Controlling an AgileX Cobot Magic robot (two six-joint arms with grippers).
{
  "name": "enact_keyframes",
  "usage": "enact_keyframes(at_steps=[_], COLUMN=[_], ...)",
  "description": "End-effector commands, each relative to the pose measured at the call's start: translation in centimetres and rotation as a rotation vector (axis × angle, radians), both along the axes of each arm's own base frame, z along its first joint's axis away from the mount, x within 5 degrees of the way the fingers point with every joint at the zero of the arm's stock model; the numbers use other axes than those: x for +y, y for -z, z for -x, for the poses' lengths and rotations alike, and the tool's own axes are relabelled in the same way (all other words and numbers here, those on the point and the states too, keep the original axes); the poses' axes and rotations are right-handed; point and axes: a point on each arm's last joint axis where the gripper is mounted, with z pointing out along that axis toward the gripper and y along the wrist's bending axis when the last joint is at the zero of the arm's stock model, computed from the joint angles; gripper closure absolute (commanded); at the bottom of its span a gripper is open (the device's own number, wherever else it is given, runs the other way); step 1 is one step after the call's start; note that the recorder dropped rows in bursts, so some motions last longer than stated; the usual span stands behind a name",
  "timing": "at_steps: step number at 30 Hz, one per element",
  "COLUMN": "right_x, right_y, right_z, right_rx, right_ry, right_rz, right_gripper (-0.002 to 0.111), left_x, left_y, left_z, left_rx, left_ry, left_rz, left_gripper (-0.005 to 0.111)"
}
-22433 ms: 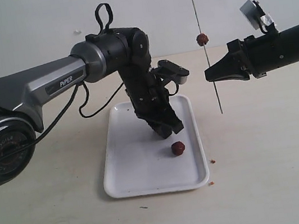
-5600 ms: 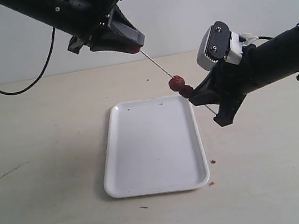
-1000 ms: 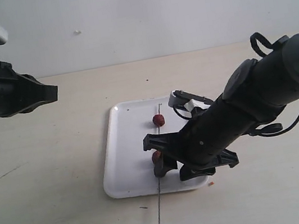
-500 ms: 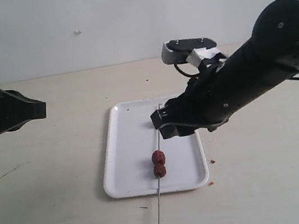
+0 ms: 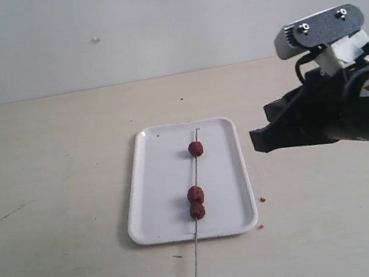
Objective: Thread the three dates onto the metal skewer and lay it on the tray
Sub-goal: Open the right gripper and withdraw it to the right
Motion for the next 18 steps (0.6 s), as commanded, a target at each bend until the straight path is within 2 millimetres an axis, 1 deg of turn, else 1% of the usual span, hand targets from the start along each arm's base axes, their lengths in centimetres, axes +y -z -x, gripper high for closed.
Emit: enact_keyframes(at_steps=[1, 5, 12, 15, 18], right_x=[-1.1, -2.2, -3.6, -4.3, -4.9], right_y=[-0.4, -1.1, -2.6, -2.7, -3.1], right_z=[1.3, 2.9, 7.5, 9.0, 10.0], right_rx=[-0.143, -0.26, -0.539, -0.569, -0.601], right_ry=[0.03, 0.069, -0.003, 0.028, 0.059], right_rz=[0.021, 0.008, -0.01, -0.073, -0.133], right_gripper=[0.108, 0.108, 0.108, 0.108, 0.108], left_x=[1.5, 2.2, 2.9, 3.2, 3.2], left_y=[0.0, 0.5, 2.3, 3.2, 4.3], left_z=[2.7, 4.6, 7.2, 7.9, 8.2], left_rx=[-0.124, -0.192, -0.278, -0.3, -0.281], left_ry=[-0.085, -0.102, -0.1, -0.101, -0.097], left_rz=[0.035, 0.06, 0.087, 0.095, 0.128], left_gripper=[0.107, 0.107, 0.107, 0.107, 0.107])
